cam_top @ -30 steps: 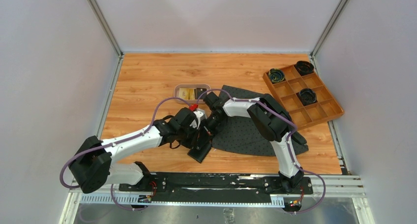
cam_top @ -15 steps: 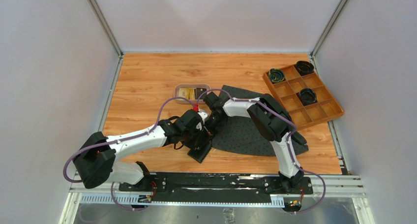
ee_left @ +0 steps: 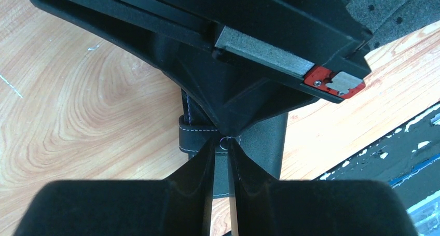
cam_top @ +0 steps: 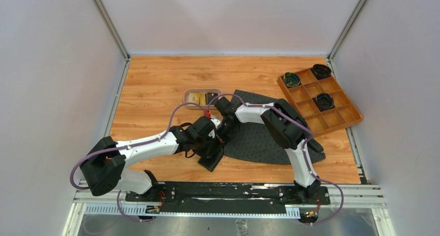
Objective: Put the credit cards into the card holder
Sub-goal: Close the card holder at the center of the board, then reset both arms
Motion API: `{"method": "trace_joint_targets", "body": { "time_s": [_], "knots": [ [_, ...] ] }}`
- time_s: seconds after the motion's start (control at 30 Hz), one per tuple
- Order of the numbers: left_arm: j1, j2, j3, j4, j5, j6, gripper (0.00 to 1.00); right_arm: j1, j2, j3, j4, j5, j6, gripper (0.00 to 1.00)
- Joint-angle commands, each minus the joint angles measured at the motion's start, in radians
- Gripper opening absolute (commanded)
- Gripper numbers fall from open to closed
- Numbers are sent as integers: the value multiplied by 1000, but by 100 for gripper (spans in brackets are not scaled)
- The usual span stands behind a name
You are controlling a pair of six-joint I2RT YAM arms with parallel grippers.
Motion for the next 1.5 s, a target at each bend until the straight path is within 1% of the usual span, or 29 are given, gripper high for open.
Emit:
{"method": "trace_joint_targets", "body": {
  "time_s": [0.0,0.57,1.47],
  "knots": [
    [-10,25,21,-25,-20,-4,15,30,31,-16,-25,105,-33,0],
    [-12,36,-10,-40,11,-14,9,30,30,-16,-26,106,-33,0],
    [-9,50,-91,22,9,-47,7,30,27,-16,-27,113,-33,0]
  ]
}}
